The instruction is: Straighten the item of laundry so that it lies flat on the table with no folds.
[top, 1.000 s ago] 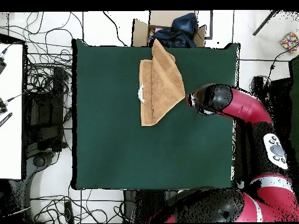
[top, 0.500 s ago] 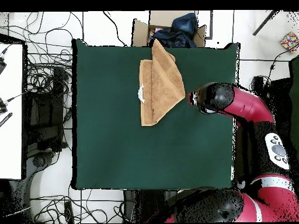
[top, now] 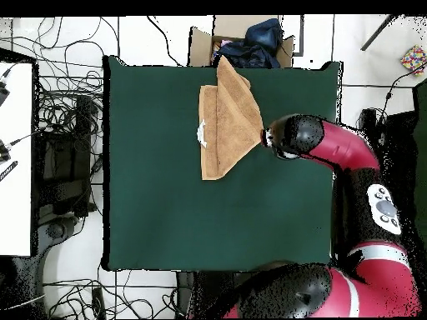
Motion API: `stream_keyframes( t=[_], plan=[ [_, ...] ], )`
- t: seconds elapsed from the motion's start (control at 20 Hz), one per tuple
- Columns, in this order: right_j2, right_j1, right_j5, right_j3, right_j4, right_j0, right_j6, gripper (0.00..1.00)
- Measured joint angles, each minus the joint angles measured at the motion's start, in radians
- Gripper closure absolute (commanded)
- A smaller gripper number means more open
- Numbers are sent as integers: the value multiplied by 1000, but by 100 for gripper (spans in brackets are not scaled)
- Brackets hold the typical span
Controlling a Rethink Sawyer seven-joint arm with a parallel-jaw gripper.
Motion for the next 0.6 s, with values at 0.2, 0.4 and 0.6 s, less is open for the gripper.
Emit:
stream_keyframes(
  t=[0.2,0.4,0.6],
  plan=[
    [0,17,-14,0,25,35,0,0],
    [-10,42,-64,1,65,92,22,0],
    [-19,61,-126,6,92,136,63,0]
  ],
)
